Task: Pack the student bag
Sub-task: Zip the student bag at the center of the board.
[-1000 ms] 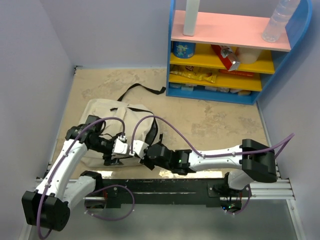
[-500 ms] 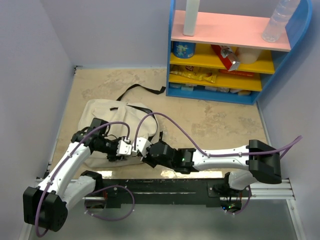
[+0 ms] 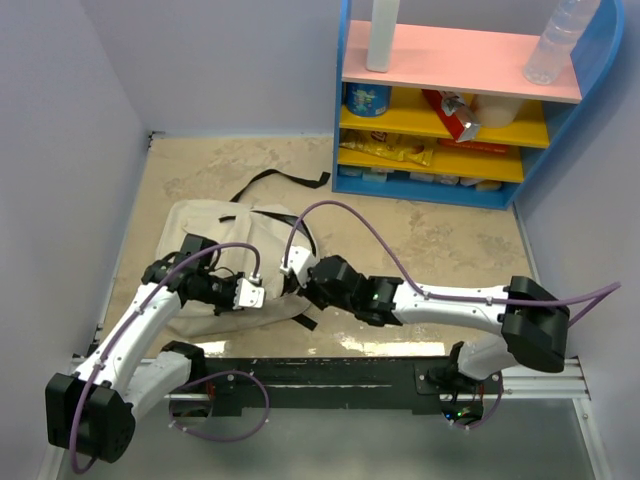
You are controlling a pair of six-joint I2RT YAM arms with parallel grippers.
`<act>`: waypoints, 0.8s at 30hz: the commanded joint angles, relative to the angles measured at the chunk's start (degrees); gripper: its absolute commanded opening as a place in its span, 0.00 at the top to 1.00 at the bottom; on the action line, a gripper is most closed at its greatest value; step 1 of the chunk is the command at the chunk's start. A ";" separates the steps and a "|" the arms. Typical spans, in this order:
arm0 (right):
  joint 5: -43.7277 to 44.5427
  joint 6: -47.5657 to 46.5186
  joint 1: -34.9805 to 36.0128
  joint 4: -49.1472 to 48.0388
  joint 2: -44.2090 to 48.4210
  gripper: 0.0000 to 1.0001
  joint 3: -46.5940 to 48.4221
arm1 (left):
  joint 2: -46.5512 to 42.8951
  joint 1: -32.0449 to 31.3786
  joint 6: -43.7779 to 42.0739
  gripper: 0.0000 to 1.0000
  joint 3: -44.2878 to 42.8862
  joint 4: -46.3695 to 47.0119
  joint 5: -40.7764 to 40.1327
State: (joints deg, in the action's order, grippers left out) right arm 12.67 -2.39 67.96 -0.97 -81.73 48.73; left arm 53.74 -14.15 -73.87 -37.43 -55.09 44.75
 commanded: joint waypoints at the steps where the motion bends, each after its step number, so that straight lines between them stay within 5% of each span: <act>1: 1.14 -1.91 -9.14 0.45 -1.58 1.00 2.94 | -0.30 -0.53 -3.21 1.00 -1.68 -5.64 -0.81; 17: 3.42 -6.05 -24.10 -2.63 -13.27 1.00 14.28 | -3.73 -0.79 -19.37 1.00 -4.31 -18.11 -5.37; 24: 4.83 -0.17 -28.94 -3.16 -5.55 1.00 9.39 | -2.24 -0.79 -22.55 1.00 -2.92 -14.18 -10.64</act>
State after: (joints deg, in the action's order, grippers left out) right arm 1.19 -3.60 47.31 -1.23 -93.95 60.86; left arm 51.29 -14.72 -92.05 -40.99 -59.00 40.12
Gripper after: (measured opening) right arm 0.018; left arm 0.040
